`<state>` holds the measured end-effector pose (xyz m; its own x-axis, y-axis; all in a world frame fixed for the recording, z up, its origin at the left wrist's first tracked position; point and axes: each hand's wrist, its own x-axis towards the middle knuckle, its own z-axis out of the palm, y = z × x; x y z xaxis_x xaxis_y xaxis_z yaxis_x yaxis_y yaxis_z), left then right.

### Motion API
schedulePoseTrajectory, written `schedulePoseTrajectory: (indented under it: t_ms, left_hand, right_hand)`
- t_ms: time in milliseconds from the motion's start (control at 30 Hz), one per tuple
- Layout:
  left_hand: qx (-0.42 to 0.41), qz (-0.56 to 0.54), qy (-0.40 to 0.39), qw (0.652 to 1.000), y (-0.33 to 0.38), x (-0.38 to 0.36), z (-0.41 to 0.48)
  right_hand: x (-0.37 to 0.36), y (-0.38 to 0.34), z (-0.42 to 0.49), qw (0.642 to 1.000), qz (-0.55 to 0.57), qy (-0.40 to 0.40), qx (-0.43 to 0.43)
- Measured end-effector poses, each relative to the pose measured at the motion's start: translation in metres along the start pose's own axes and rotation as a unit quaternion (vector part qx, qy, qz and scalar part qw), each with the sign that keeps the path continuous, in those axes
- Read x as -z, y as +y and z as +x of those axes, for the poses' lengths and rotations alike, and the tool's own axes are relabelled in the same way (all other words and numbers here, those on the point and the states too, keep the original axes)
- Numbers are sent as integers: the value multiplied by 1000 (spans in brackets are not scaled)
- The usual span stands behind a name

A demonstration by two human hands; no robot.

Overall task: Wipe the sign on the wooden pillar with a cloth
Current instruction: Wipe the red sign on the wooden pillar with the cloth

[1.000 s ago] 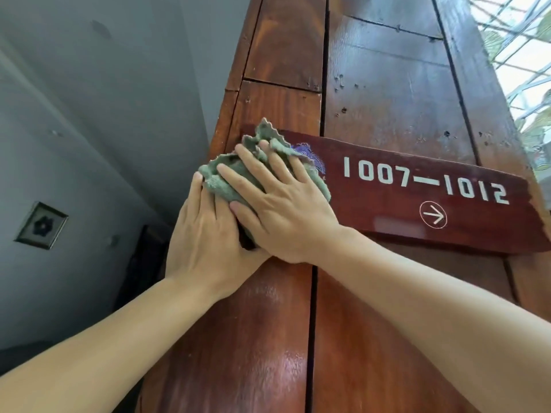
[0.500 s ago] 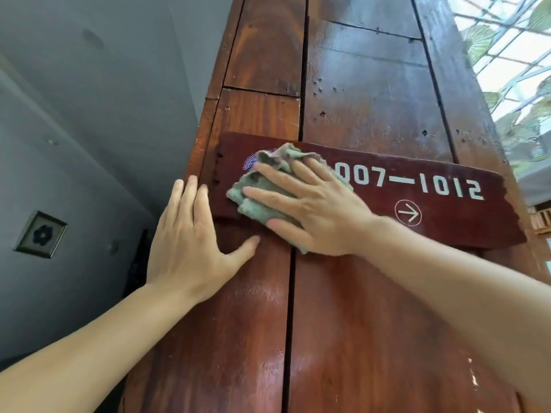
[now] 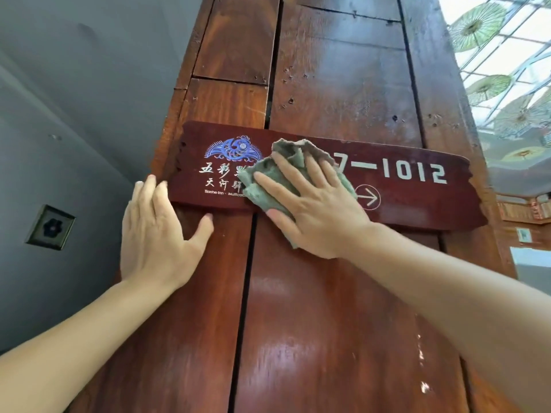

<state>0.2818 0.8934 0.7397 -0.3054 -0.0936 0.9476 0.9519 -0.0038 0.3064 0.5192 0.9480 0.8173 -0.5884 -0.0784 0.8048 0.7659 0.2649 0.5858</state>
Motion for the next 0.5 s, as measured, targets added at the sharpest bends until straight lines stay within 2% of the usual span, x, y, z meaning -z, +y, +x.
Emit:
schedulePoseTrajectory:
  t_ms: [100, 233, 333, 400, 500]
  left_hand:
    - [26, 7, 8, 1000, 7, -2, -5]
    - [63, 7, 20, 998, 22, -8, -15]
    - [77, 21, 30, 996, 30, -11, -22]
    - [81, 31, 36, 996, 33, -12, -23]
    - [80, 37, 38, 995, 32, -14, -23]
  right_hand:
    - [2, 47, -25, 999, -31, -28, 13]
    - [-8, 53, -68, 995, -16, -21, -92]
    - [-15, 36, -76, 990, 9, -16, -137]
    - [-11, 31, -64, 994, 12, -11, -110]
    - [-4, 20, -35, 1000, -3, -1, -20]
